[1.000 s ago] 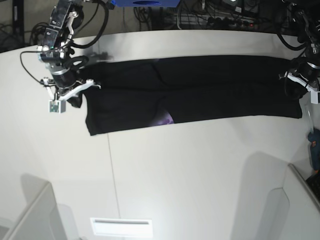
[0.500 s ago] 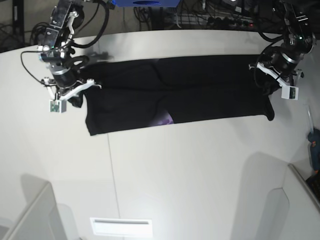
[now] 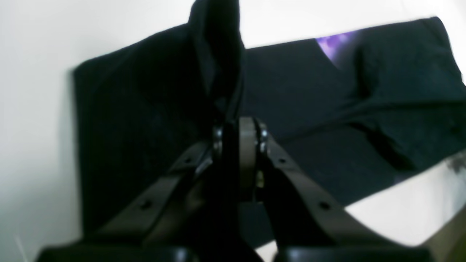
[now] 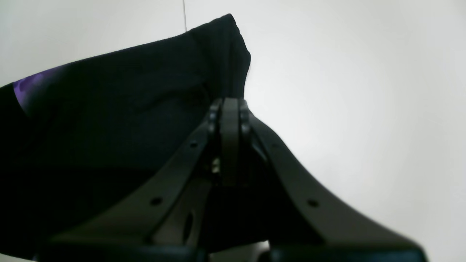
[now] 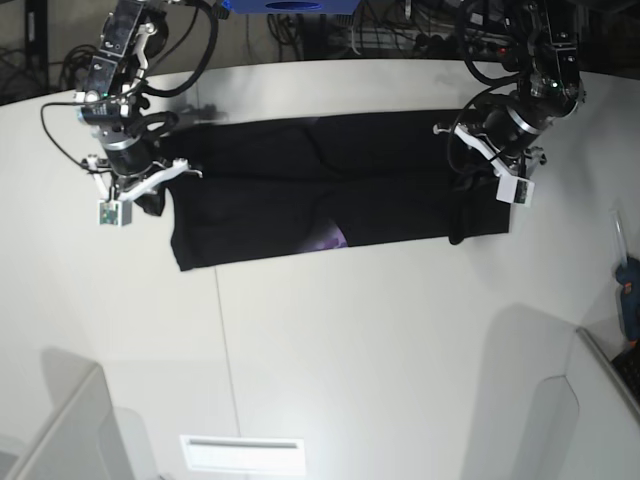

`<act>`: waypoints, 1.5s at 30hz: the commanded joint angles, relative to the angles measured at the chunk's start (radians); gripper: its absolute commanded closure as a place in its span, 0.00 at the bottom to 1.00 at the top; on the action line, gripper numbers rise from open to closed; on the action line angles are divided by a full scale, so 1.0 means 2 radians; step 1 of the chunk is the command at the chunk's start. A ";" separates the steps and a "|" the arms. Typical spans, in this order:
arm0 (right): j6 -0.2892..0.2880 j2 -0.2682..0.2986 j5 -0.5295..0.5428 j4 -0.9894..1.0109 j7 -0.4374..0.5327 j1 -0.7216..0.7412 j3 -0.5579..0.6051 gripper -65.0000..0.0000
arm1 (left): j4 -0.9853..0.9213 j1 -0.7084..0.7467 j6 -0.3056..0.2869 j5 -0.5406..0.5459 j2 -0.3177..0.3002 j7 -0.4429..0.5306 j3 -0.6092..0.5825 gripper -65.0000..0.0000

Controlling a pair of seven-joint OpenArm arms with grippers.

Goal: Fold the T-shirt properly

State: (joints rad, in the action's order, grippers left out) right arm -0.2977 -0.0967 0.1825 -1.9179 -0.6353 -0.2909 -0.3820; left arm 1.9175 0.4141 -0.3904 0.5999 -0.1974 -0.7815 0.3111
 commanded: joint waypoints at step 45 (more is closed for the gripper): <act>0.000 0.002 0.005 -0.010 0.010 0.006 -0.003 1.00 | -0.042 -0.082 0.055 0.006 0.033 -0.041 -0.111 1.00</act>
State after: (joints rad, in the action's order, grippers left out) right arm -0.2977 -0.0967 0.1825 -1.9179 -0.6361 -0.2863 -0.3870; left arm 1.8191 0.2577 -0.2760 0.5961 -0.1276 -0.8795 0.0879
